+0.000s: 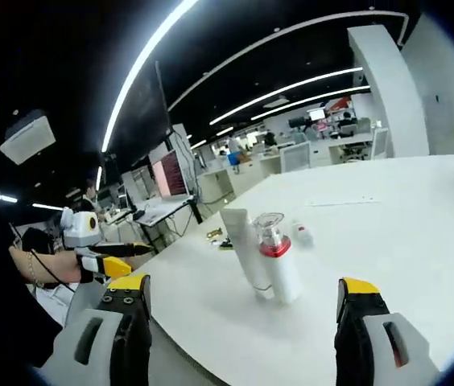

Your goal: Arrange the skincare products in the storage area until every visible bottle or jar stands upright without overlapping.

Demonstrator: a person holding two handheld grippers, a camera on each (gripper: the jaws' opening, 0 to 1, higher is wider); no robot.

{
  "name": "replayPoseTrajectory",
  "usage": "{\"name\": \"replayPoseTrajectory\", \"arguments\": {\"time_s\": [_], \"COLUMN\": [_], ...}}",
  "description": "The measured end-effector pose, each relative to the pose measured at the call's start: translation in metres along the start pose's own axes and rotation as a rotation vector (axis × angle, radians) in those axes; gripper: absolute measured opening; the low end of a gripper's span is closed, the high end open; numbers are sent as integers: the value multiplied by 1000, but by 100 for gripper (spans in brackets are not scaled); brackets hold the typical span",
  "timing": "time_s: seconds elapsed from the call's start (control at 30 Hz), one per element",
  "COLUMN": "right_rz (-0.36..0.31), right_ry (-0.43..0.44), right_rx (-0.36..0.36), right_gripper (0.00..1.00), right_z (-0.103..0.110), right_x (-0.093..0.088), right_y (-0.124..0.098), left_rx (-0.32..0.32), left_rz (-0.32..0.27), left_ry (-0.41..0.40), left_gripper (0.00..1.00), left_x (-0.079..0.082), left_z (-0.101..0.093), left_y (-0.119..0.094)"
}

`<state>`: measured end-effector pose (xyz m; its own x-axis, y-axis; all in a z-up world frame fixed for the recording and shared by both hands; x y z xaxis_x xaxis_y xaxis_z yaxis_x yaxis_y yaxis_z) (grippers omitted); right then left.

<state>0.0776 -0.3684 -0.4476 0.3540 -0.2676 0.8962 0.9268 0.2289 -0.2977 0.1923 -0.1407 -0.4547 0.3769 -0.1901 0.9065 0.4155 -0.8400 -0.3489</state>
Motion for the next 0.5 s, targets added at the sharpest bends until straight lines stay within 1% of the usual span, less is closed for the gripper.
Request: {"name": "replayPoseTrajectory", "arguments": {"time_s": [0.07, 0.1, 0.13, 0.2, 0.23, 0.27, 0.3, 0.33, 0.5], "right_rz": [12, 31, 34, 5, 1, 4, 20, 28, 26], "right_ry": [-11, -17, -20, -17, -15, -17, -22, -22, -51], "right_rx": [-4, -12, -17, -22, -24, -30, -47, -55, -61], "right_gripper": [99, 99, 99, 99, 99, 99, 99, 99, 98], "right_z": [0, -2, -3, -4, -4, -7, -11, -10, -8], "right_x": [-6, -9, -9, -3, -3, -3, -7, -7, -7], "right_y": [-1, -2, -2, -1, 0, 1, 2, 2, 0], "left_rx": [-4, -6, -8, -13, -15, -20, -20, -21, -29], "left_rz": [7, 12, 16, 28, 29, 30, 32, 42, 63], "left_ry": [1, 3, 2, 11, 13, 13, 12, 10, -11], "left_gripper": [86, 86, 86, 86, 86, 86, 86, 86, 84], "left_x": [-1, -1, -2, -3, -3, -3, -3, -4, -6], "left_z": [0, -1, -1, -2, -3, -4, -4, -3, -2], "left_y": [1, 1, 1, 2, 2, 2, 2, 3, 10]}}
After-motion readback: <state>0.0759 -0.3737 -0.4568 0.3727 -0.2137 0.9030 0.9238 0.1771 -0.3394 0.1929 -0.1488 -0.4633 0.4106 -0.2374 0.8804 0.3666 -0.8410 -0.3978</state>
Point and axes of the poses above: the point that each gripper's makers call its tool centre point, and the gripper's own axes: y roughly forward along the fingers, z roughly to its left, x roughly out of its top, the point moved 3 cm from there along -y, roughly backward along the fingers, and after that the axes turned 2 degrees about y, right-handed, at the moved point
